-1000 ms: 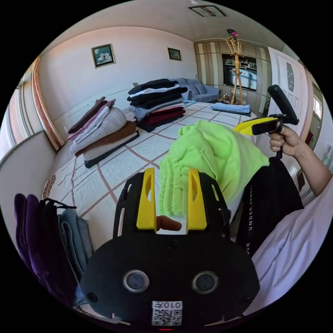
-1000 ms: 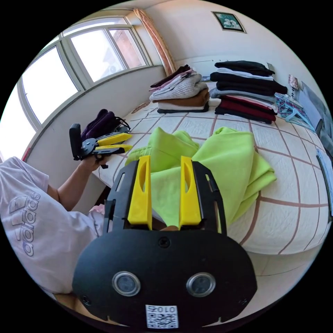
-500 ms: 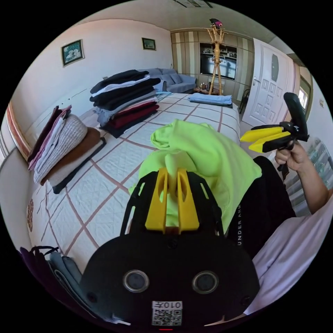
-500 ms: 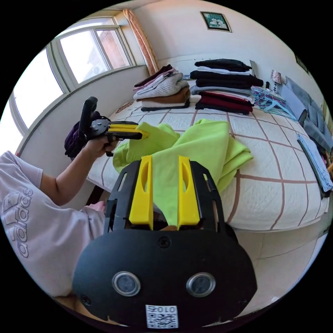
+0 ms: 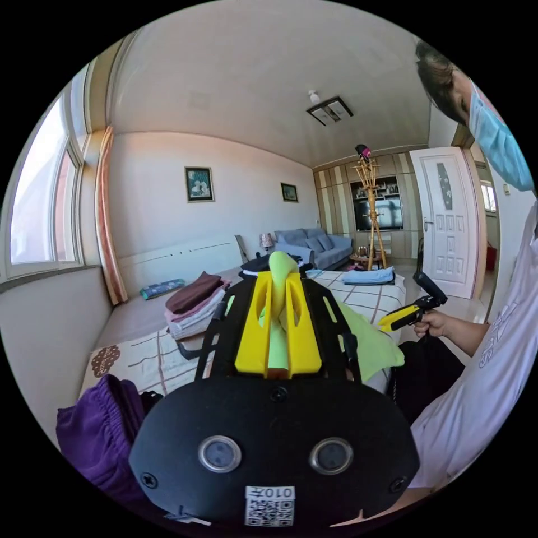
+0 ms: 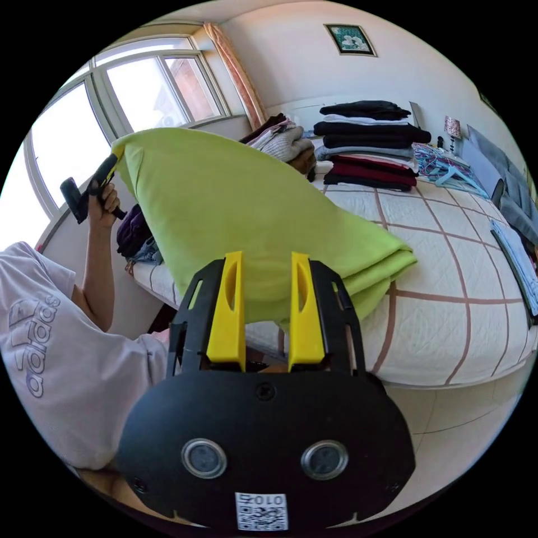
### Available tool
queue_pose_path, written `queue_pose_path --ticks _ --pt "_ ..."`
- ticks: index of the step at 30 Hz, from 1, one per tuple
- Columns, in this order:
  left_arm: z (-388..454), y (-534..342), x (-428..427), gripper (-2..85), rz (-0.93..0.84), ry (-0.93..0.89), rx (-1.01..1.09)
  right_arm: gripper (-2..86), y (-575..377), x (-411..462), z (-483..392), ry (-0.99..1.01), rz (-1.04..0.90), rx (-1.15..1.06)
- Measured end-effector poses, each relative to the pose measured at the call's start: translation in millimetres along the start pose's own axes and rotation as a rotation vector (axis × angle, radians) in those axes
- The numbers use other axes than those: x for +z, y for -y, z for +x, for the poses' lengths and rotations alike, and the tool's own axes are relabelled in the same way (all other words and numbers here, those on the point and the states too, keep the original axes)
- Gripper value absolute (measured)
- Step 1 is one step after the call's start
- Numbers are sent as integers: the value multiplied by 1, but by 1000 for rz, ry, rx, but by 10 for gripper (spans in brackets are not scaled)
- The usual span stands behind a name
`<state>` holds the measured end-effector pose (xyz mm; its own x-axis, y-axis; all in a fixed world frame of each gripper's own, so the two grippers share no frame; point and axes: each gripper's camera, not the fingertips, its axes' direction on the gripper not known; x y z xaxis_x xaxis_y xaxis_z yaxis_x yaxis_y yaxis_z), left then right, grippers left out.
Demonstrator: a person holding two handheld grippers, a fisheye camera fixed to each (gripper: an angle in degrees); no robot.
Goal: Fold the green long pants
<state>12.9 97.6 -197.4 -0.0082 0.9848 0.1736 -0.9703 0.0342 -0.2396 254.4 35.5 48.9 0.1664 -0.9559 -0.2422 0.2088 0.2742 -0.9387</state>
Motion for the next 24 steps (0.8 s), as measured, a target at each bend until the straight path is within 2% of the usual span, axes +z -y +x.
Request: queue_pose_path --ticks 3,5,8,13,15,18,22,24 --pt "1 0 -19 31 -74 91 32 127 7 3 2 5 -21 16" --pt "17 -3 -24 30 -157 94 173 128 14 8 2 -14 -51 8" --pt "36 -13 -37 30 -147 103 306 133 33 18 1 -84 -116 -31" --pt "19 -32 -65 30 -118 156 215 152 70 36 11 -314 -250 -23" --pt "11 -38 -79 29 -85 178 188 162 80 42 29 -437 -311 80" --pt "-1 -44 -94 28 -60 187 167 168 85 36 57 -499 -282 209" --pt "-13 -51 -87 25 -103 198 153 155 95 44 98 -411 -288 288" --pt "-20 -56 -78 23 -109 185 119 84 97 67 120 -181 -413 294"
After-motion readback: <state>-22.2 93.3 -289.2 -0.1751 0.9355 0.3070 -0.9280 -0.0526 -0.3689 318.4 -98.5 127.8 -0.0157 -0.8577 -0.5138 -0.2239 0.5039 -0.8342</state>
